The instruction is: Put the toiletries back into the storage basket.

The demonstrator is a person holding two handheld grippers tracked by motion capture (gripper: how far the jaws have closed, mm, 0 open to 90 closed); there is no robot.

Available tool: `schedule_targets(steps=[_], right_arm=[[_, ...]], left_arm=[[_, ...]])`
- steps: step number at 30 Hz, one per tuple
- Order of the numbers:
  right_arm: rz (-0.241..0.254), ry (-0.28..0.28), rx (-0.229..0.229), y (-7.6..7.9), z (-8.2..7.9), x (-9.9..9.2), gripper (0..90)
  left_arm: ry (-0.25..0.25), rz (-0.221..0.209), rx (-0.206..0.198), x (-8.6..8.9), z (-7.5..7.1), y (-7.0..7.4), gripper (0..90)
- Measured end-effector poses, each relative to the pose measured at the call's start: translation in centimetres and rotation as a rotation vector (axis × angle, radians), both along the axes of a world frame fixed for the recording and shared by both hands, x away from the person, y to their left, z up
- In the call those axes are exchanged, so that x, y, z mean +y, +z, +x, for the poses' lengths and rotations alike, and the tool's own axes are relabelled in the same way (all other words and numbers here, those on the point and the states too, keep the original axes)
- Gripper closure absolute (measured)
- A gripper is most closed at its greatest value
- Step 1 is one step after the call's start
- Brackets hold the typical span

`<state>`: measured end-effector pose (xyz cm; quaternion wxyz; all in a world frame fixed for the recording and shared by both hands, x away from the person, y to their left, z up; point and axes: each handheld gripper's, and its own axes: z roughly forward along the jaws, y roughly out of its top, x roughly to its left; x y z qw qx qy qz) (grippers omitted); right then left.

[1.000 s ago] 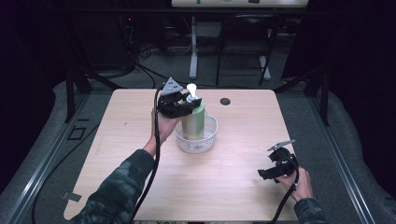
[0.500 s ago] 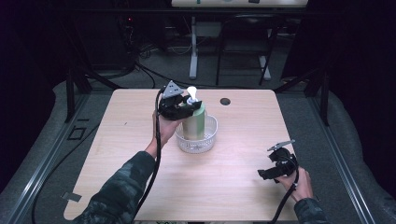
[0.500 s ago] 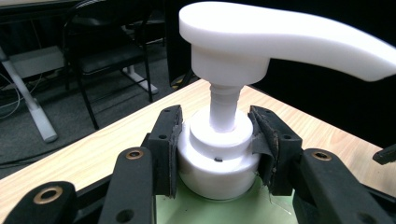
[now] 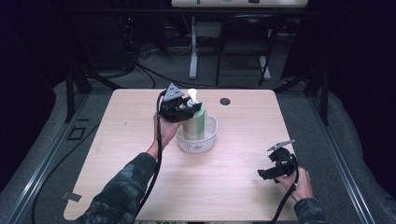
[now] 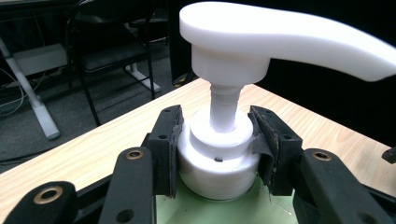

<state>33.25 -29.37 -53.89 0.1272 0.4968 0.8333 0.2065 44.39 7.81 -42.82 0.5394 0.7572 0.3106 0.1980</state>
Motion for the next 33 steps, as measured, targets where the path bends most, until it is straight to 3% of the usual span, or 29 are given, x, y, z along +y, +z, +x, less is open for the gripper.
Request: schedule_targets(steps=[13, 33], right_arm=[[0.001, 0.000, 0.001, 0.0, 0.0, 0.0, 6.7], [-0.005, 0.003, -0.003, 0.1, 0.0, 0.0, 6.7]], left_arm=[[-0.004, 0.002, 0.000, -0.4, -0.1, -1.0, 55.6], [-0.013, 0.019, -0.005, -0.2, -0.5, -1.0, 54.9]])
